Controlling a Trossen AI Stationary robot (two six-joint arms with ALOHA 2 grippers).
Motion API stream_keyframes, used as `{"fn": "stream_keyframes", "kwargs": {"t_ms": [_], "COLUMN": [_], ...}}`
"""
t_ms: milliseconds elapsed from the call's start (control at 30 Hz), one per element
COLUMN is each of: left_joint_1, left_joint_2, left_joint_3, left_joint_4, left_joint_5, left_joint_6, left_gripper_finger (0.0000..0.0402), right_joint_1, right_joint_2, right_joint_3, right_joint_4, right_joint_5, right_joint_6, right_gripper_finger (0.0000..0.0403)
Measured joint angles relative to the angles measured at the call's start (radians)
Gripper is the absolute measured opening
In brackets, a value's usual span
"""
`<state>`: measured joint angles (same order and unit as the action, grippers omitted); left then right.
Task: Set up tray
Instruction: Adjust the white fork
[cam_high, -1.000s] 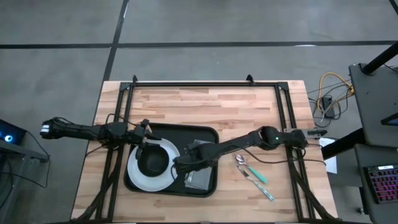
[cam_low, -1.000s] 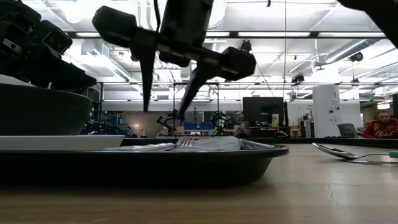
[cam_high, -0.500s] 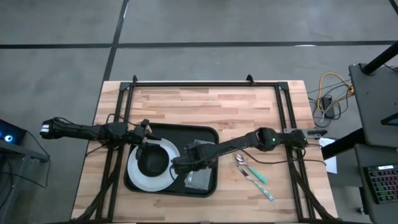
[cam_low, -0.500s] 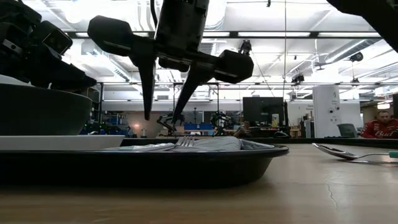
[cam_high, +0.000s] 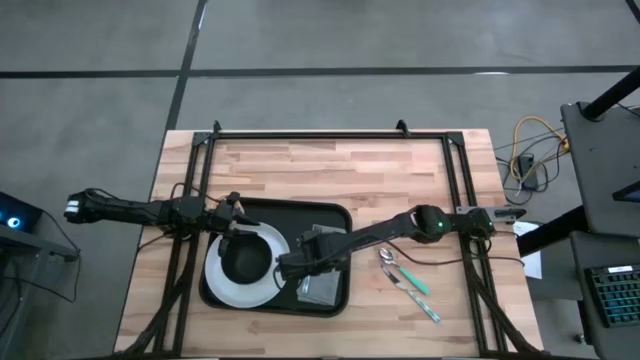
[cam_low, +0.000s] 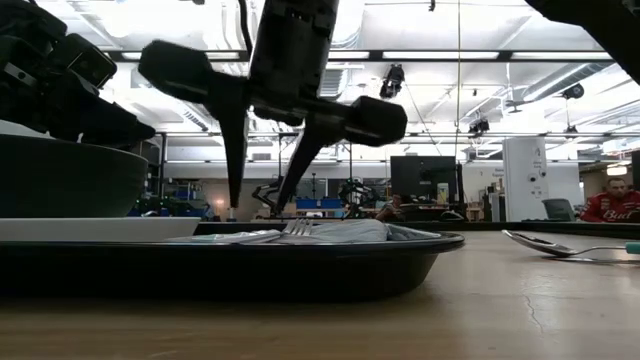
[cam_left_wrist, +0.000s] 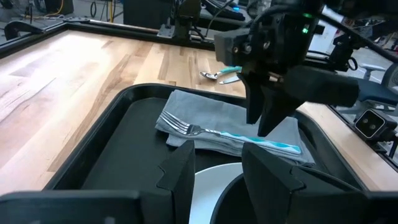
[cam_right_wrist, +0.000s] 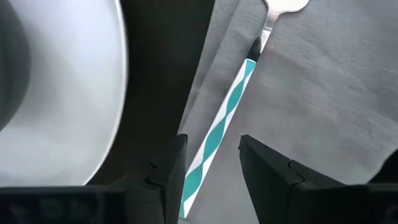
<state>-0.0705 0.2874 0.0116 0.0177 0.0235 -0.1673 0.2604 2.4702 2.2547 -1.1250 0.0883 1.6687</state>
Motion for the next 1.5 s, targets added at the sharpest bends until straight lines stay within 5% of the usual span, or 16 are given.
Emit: {"fn": "stream_keyframes", "kwargs": {"t_ms": [633,1133,1500], "left_joint_1": [0.000,0.000,0.000], "left_joint_2": [0.000,0.000,0.000], "left_joint_3": [0.000,0.000,0.000], "left_joint_4": [0.000,0.000,0.000], "left_joint_5": [0.000,0.000,0.000], "left_joint_6": [0.000,0.000,0.000], "left_gripper_finger": [0.0115,0.0115,0.0115], "right_joint_1": [-0.003,-0.005,0.004], "right_joint_2": [0.000,0.000,0.000], "right_joint_3": [-0.094,-0.114,-0.058], "right_joint_4": [0.072,0.120,0.108], "right_joint_5": [-0.003,0.020,0.044], "right_joint_6": [0.013,0.004,0.071], "right_gripper_finger": [0.0116,0.0021,0.0022]}}
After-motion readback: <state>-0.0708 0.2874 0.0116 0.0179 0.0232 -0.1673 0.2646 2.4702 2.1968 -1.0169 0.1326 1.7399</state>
